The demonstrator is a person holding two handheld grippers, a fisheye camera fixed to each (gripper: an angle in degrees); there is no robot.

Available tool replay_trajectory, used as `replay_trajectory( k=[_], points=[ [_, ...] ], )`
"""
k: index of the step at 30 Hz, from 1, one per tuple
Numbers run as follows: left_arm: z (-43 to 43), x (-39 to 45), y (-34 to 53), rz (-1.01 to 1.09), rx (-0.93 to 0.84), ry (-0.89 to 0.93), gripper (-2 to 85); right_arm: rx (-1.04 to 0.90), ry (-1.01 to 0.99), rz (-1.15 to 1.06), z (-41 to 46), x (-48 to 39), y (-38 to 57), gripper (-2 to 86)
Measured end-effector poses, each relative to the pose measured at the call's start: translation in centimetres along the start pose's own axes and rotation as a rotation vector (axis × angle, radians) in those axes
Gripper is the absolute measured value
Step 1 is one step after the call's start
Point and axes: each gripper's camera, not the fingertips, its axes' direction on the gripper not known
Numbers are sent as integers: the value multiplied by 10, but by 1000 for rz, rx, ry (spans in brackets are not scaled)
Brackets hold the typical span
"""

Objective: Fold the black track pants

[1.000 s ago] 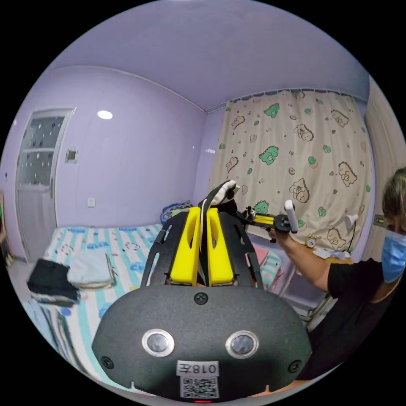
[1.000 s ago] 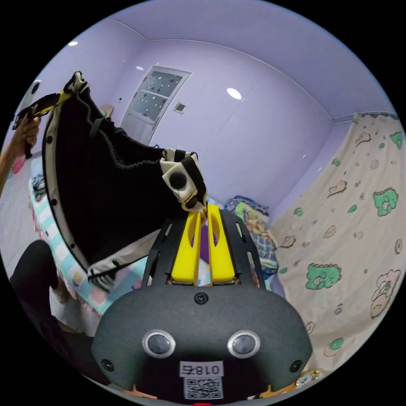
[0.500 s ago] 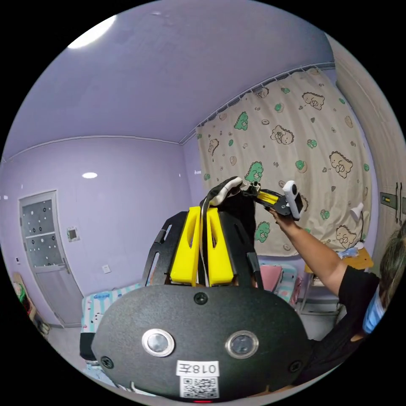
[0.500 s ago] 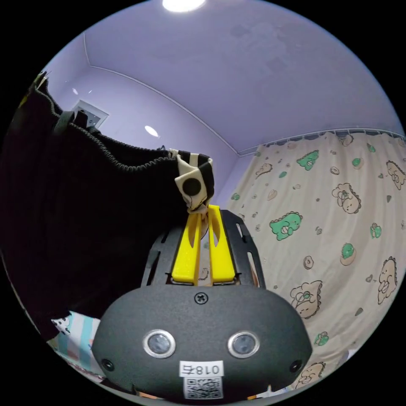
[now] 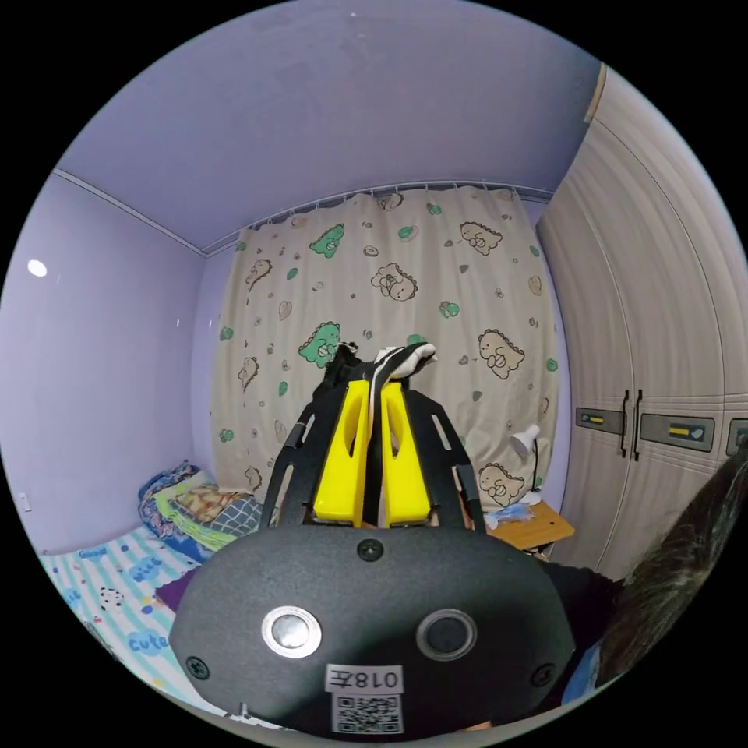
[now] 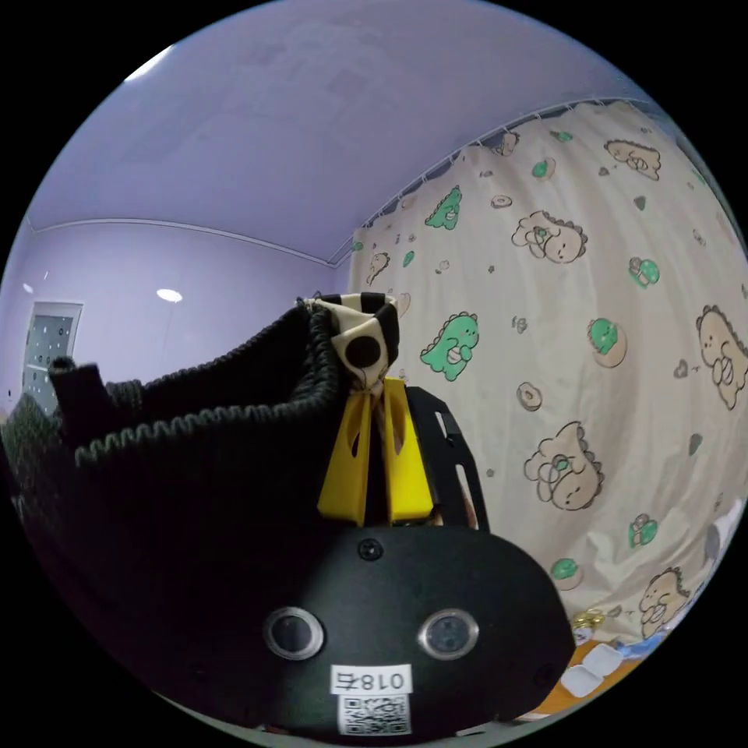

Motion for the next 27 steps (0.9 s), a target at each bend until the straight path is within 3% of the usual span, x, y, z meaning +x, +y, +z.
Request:
replay_trajectory(
  k=[5, 10, 16, 18, 21, 22, 24, 27],
  points=[
    [-15, -67, 91, -131, -6, -58, 0, -30, -128, -9, 68, -84, 43, 21],
    [-111, -170, 222, -358, 31, -213, -1, -63, -375, -130, 128, -268, 104, 24],
    [-328, -239, 432, -641, 200, -572, -3, -81, -750, -391, 104, -575, 216, 36],
    [-411, -232, 515, -730, 216, -781, -3, -115, -869, -514, 75, -667, 263, 43],
    [-498, -215, 609, -845, 176, -1024, -2, -414, -1110, -809, 38, -801, 344, 72],
    [-513, -213, 627, -870, 160, -1061, -2, -523, -1189, -862, 30, -830, 369, 80],
    [-572, -212, 705, -1063, 128, -1180, -1, -566, -1246, -860, 26, -846, 388, 84],
    [-628, -211, 793, -1289, 226, -1139, -2, -632, -1307, -914, 52, -836, 392, 101]
  ],
)
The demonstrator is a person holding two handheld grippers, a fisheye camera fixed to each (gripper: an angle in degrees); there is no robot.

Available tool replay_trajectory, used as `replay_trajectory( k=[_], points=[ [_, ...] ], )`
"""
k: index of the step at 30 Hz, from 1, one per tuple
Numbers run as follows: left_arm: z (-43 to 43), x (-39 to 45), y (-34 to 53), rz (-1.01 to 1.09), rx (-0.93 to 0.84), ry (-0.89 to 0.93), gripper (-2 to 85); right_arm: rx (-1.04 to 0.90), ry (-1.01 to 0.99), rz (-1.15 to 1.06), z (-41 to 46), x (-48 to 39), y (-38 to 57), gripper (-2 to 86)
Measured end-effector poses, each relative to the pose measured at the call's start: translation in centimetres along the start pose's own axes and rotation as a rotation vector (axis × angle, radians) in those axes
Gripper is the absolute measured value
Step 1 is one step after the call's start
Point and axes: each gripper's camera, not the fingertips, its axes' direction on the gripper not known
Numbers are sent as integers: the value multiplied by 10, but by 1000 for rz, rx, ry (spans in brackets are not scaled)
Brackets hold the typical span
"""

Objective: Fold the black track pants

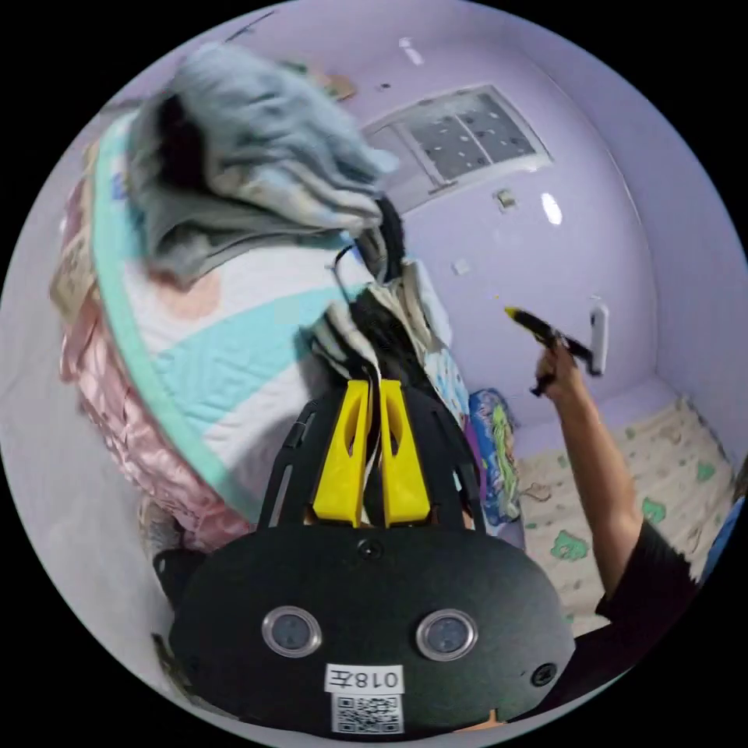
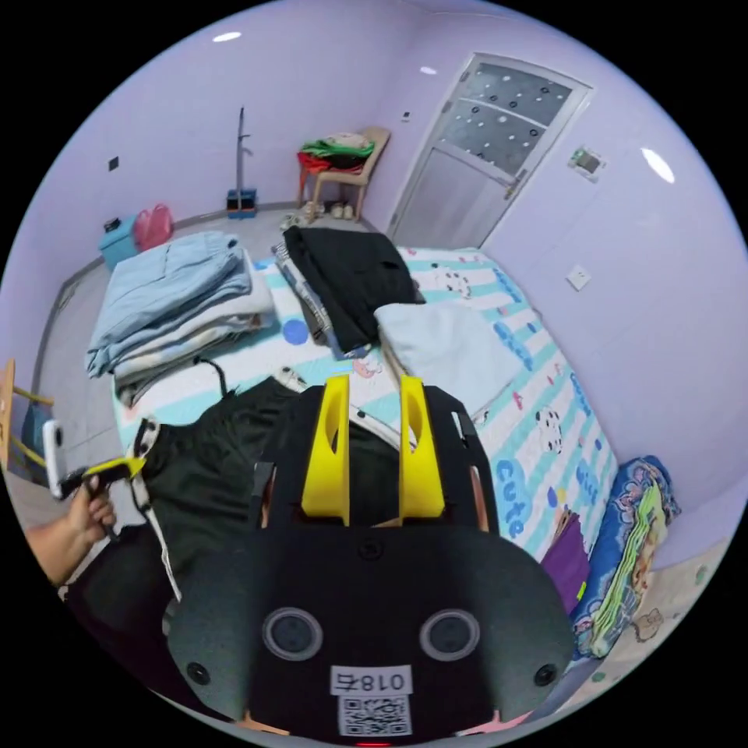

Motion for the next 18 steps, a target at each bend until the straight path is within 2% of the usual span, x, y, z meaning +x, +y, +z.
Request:
replay_trajectory(
  k=[5, 9, 13, 18],
  points=[
    [7, -45, 9, -121, -20, 212, -5, 137, -163, 181, -83, 97, 120, 94],
    [8, -49, 19, -167, -41, 287, -7, 194, -185, 418, -153, 145, 300, 87],
    [12, -44, 22, -182, -93, 309, 6, 207, -253, 773, -183, 147, 495, 86],
    [-2, -19, 37, -114, -128, 235, 25, 191, -301, 1092, -172, 104, 650, 96]
  ],
)
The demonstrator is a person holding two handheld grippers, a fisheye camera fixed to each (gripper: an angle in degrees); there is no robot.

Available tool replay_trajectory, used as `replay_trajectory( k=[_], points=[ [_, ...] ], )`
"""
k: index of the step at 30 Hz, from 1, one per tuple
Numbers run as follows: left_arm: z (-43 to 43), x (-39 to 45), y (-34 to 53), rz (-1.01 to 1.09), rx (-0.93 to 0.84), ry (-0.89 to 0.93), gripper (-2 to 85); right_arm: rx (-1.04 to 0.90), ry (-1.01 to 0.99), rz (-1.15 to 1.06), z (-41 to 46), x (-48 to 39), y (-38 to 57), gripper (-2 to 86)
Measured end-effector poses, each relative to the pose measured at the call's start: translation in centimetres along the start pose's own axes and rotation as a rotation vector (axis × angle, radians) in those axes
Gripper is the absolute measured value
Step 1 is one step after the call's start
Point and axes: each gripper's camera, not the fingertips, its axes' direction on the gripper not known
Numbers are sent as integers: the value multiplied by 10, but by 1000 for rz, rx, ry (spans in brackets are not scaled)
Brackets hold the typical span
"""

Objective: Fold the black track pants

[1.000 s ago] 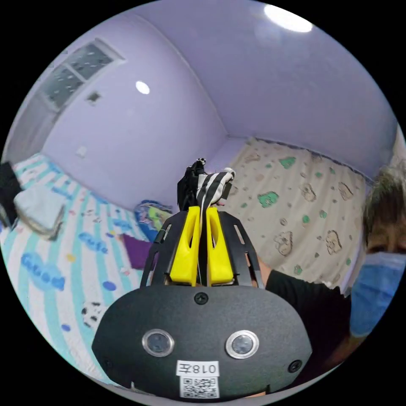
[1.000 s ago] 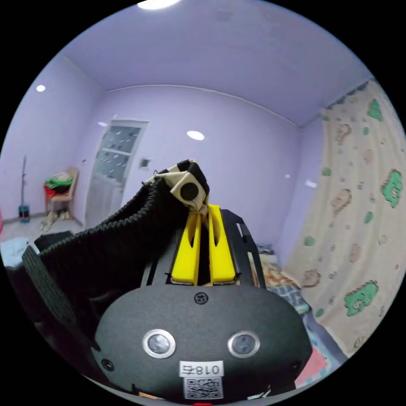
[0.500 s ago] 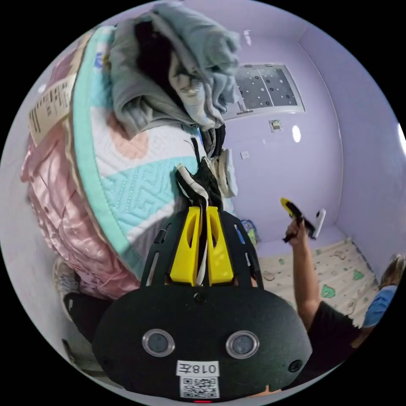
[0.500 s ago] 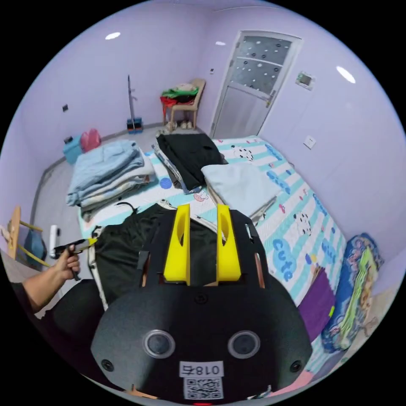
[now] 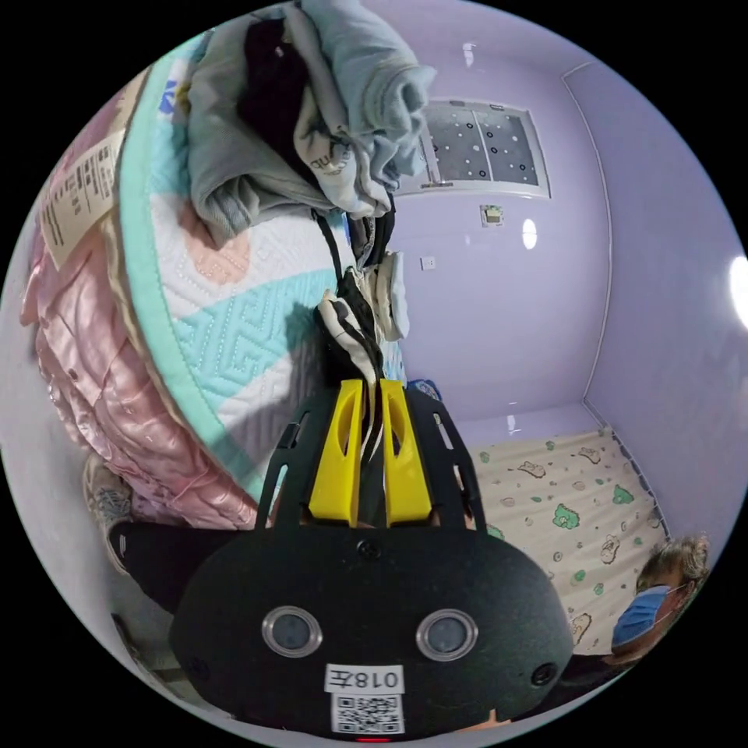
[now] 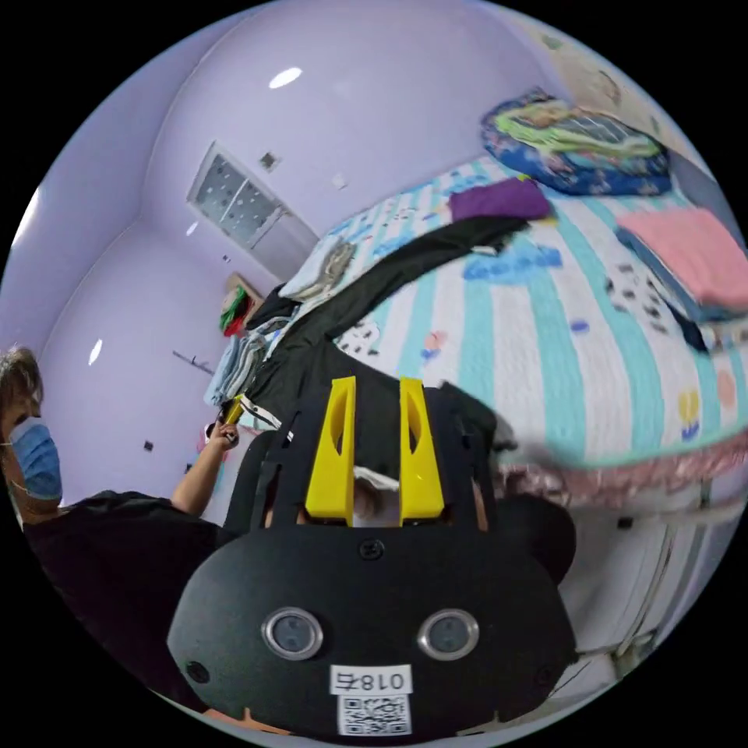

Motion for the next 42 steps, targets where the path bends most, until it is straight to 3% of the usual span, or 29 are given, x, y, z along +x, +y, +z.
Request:
replay_trajectory(
  k=[5, 8, 14, 17, 21, 26, 28, 31, 35, 40, 42],
  points=[
    [-30, 22, 47, 42, 57, -2, 9, -27, 102, 123, 24, 54, 42, 116],
    [-31, 74, 89, 214, 17, -11, 8, -61, 181, 120, 53, 73, 34, 123],
    [59, 219, 210, 662, -378, 25, 22, -108, 279, 96, 107, 106, -8, 119],
    [109, 263, 270, 766, -515, 34, 17, -137, 247, 108, 124, 118, -19, 35],
    [149, 294, 316, 781, -572, 57, 1, 37, 227, 83, 101, 78, -30, 13],
    [163, 313, 329, 725, -485, 23, -8, 199, 159, -232, 125, -33, -48, 25],
    [162, 313, 328, 674, -431, 2, -10, 53, 56, -461, 185, -81, -44, 62],
    [160, 306, 327, 598, -390, -45, -11, -176, -110, -526, 237, -94, -28, 89],
    [163, 309, 331, 580, -369, -95, -11, -134, -122, -464, 212, -56, -11, 90],
    [227, 326, 352, 582, -465, -83, -9, -73, -100, -43, 168, 78, 5, 103],
    [270, 340, 374, 602, -541, -82, -9, -105, -181, 21, 171, 99, 12, 105]
  ],
)
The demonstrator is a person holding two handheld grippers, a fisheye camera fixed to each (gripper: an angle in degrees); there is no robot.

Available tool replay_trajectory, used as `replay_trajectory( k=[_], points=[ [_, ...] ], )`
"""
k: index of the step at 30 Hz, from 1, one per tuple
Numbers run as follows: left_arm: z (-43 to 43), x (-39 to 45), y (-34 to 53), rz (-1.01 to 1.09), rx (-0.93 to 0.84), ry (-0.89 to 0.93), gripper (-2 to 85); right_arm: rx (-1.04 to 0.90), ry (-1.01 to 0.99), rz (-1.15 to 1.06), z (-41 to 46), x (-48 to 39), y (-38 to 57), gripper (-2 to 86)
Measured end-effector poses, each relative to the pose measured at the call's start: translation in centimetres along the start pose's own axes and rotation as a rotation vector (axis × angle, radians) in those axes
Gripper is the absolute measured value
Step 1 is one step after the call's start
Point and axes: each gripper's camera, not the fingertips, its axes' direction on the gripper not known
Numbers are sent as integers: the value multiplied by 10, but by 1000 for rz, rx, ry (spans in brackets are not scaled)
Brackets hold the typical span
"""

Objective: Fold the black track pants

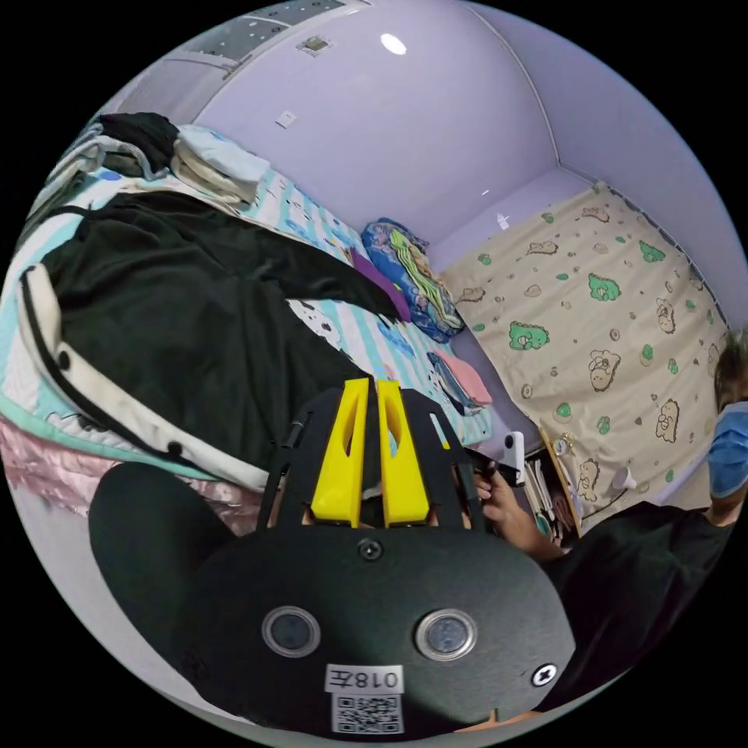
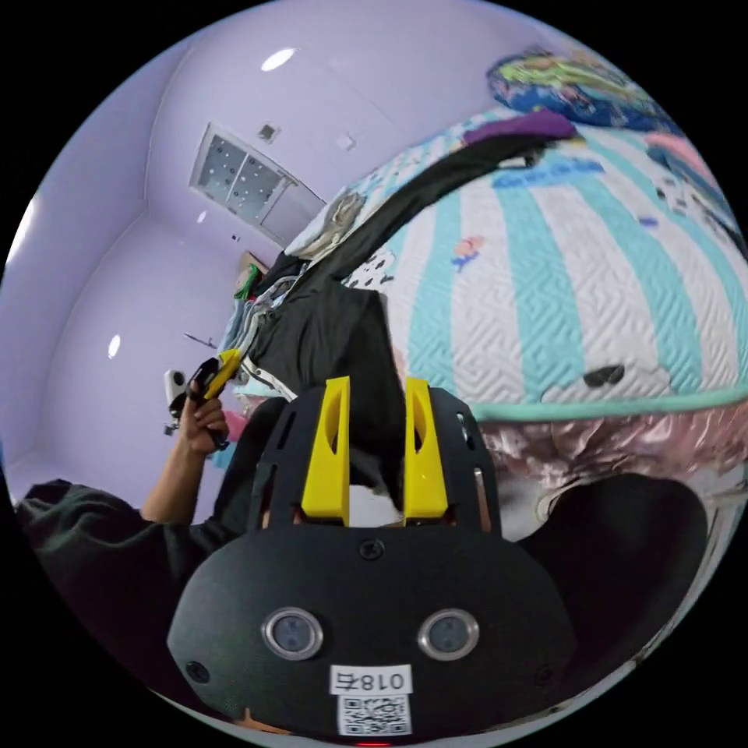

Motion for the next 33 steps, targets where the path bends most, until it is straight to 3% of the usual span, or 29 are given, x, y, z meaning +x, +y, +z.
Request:
replay_trajectory(
  k=[3, 10, 13, 16, 24, 29, 33],
  points=[
    [49, 32, -10, 44, -100, 0, -9, -80, -29, -47, 17, -3, 4, 108],
    [76, 75, -20, 11, -132, 6, -8, -380, 11, -264, 86, -40, 8, 108],
    [79, 95, -28, 12, -187, -89, -5, -443, 21, -277, 106, -45, 10, 107],
    [103, 118, -37, 42, -357, -171, 4, -474, 34, -309, 120, -57, 12, 105],
    [245, 151, -21, 167, -860, -341, 68, -448, 71, -288, 120, -62, 26, 89],
    [314, 129, 3, 141, -951, -420, 102, -368, 65, -251, 99, -59, 36, 80],
    [356, 120, 18, 235, -1010, -563, 116, -287, 77, -235, 73, -61, 49, 75]
  ],
)
